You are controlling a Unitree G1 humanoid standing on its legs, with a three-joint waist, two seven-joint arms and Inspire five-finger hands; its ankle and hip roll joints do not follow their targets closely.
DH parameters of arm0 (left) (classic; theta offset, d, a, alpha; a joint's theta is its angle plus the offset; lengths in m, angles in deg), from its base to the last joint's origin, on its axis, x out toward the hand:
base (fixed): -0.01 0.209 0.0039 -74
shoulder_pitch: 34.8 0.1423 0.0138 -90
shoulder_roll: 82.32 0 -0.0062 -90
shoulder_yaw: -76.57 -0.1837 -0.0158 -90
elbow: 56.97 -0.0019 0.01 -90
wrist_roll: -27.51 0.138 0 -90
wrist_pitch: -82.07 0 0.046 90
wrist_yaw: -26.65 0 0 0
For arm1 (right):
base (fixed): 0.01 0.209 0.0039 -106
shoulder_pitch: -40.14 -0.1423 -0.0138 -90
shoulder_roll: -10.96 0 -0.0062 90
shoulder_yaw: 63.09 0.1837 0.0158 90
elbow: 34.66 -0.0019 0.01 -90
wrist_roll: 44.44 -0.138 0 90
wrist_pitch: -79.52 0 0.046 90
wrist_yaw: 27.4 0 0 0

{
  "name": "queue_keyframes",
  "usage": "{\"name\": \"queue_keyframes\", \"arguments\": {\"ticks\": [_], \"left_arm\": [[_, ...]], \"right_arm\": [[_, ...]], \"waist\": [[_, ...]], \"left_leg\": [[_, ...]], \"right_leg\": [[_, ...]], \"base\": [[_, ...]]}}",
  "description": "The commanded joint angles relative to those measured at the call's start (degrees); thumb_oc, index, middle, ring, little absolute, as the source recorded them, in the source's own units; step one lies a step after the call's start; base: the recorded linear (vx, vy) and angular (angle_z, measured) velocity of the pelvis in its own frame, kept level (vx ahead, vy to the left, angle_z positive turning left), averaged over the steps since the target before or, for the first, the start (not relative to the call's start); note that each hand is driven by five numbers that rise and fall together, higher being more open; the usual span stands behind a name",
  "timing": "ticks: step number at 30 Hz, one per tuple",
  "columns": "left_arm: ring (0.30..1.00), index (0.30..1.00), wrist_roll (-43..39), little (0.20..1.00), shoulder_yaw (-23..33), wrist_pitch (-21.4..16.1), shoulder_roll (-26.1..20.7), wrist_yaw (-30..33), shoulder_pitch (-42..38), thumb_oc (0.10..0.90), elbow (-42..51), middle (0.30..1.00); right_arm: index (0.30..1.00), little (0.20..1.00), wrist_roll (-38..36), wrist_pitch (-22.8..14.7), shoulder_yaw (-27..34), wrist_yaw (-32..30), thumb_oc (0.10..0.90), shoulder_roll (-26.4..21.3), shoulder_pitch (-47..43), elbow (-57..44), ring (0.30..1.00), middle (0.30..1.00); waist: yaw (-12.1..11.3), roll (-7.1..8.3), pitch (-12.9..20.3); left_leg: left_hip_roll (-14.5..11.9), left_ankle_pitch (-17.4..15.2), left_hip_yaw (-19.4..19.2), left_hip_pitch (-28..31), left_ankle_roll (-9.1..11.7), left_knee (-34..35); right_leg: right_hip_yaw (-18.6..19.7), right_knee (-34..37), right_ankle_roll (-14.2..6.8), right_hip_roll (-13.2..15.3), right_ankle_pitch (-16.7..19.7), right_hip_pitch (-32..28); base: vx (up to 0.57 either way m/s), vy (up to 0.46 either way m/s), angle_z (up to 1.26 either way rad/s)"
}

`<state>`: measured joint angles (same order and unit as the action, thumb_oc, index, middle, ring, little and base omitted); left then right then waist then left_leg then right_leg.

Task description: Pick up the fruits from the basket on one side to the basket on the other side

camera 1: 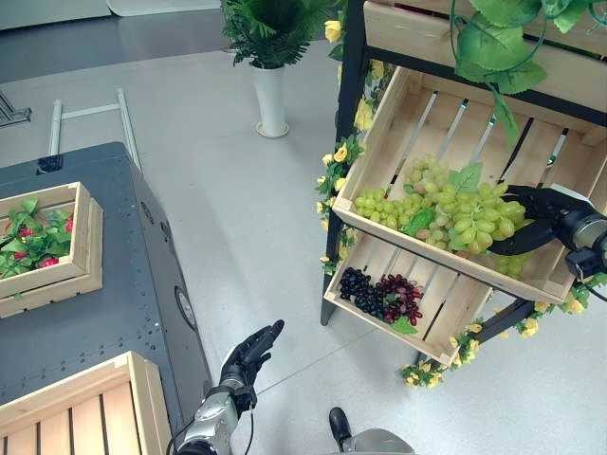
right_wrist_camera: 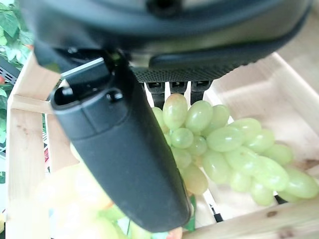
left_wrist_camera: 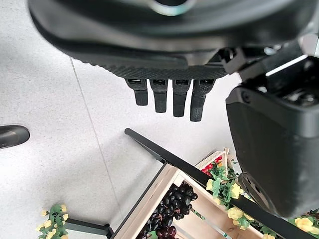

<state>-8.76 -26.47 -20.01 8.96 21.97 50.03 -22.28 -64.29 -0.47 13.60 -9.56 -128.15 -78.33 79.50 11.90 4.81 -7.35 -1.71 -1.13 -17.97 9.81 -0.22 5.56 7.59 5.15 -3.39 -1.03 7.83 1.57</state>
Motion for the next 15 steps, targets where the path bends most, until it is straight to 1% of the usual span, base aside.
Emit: {"name": "queue_keyframes", "arguments": {"ticks": [1,3,4,7,9,10,12,13,15], "left_arm": [[0.900,0.900,1.0,0.900,0.0,-3.6,-2.4,-1.0,-4.0,0.800,0.7,0.900],[0.900,0.900,1.0,0.900,0.3,-3.9,-2.4,-0.9,-3.9,0.800,0.4,0.900],[0.900,0.900,0.9,0.900,0.4,-4.1,-2.3,-0.9,-3.8,0.800,0.3,0.900],[0.900,0.900,1.0,0.900,1.1,-4.6,-2.2,-0.5,-3.4,0.800,0.3,0.900],[0.900,0.900,0.8,0.900,1.8,-4.9,-2.3,-0.4,-3.2,0.800,0.1,0.900],[0.900,0.900,0.8,0.900,1.8,-4.9,-2.3,-0.3,-3.3,0.800,0.1,0.900],[0.900,0.900,0.6,0.900,1.9,-5.1,-2.4,-0.3,-3.3,0.800,-0.1,0.900],[0.900,0.900,0.6,0.900,2.3,-5.4,-2.5,-0.5,-3.2,0.800,-0.4,0.900],[0.900,0.900,0.5,0.900,2.6,-5.4,-2.5,-0.6,-3.4,0.800,-0.6,0.900]], "right_arm": [[0.900,0.900,7.2,-7.1,8.4,-5.5,0.800,-6.1,-2.8,-1.3,0.900,0.900],[0.900,0.900,10.5,-7.5,9.6,-6.2,0.800,-7.5,-1.1,-2.9,0.900,0.900],[0.900,0.900,12.8,-7.7,10.5,-6.5,0.800,-8.4,0.3,-4.0,0.900,0.900],[0.900,0.900,16.8,-8.3,12.8,-6.4,0.800,-10.2,4.1,-6.7,0.900,0.900],[0.900,0.900,21.9,-8.0,16.1,-7.4,0.800,-12.2,9.0,-10.5,0.900,0.900],[0.900,0.900,23.5,-7.9,17.4,-7.8,0.800,-12.6,10.6,-11.4,0.900,0.900],[0.900,0.900,24.6,-7.9,19.7,-8.1,0.800,-13.3,13.7,-13.3,0.900,0.900],[0.900,0.900,26.9,-7.4,22.4,-8.2,0.800,-14.0,16.8,-15.9,0.900,0.900],[0.900,0.900,28.8,-7.4,24.4,-9.4,0.800,-14.3,19.2,-17.6,0.900,0.900]], "waist": [[-0.7,2.59,4.4],[-0.1,2.60,4.5],[0.5,2.06,4.5],[1.5,2.02,4.5],[2.5,1.88,4.6],[2.6,1.87,4.6],[3.0,1.81,4.6],[3.7,1.71,4.6],[4.1,1.59,4.7]], "left_leg": [[2.6,-5.2,0.8,-0.6,-2.3,-0.6],[2.6,-5.2,0.4,-0.6,-2.3,-0.6],[2.5,-6.4,1.1,-0.1,-2.4,-0.6],[2.5,-6.4,0.7,-0.1,-2.5,-0.6],[2.4,-6.4,0.1,-0.1,-2.5,-0.6],[2.4,-6.4,-0.1,-0.1,-2.5,-0.6],[2.4,-6.4,-0.4,-0.1,-2.6,-0.6],[2.3,-6.5,-0.7,0.0,-2.6,-0.6],[2.3,-6.6,-0.9,0.0,-2.6,-0.6]], "right_leg": [[0.6,-0.2,-1.5,-2.4,-4.1,-3.1],[1.0,-0.2,-1.5,-2.5,-4.1,-2.9],[0.8,-0.2,-1.9,-2.7,-4.9,-3.5],[1.4,-0.2,-2.0,-2.8,-4.8,-3.2],[2.0,-0.2,-2.1,-3.0,-4.8,-3.1],[2.1,-0.2,-2.1,-3.1,-4.8,-3.0],[2.4,-0.2,-2.2,-3.2,-4.7,-2.9],[2.8,-0.2,-2.2,-3.3,-4.7,-2.9],[3.1,-0.2,-2.3,-3.4,-4.7,-2.8]], "base": [[0.00,0.000,0.00],[0.03,0.029,-0.01],[0.05,0.059,-0.04],[0.01,0.022,0.02],[-0.01,0.014,-0.13],[-0.01,0.013,-0.12],[-0.01,0.010,-0.13],[-0.01,0.014,-0.11],[0.00,0.007,-0.03]]}}
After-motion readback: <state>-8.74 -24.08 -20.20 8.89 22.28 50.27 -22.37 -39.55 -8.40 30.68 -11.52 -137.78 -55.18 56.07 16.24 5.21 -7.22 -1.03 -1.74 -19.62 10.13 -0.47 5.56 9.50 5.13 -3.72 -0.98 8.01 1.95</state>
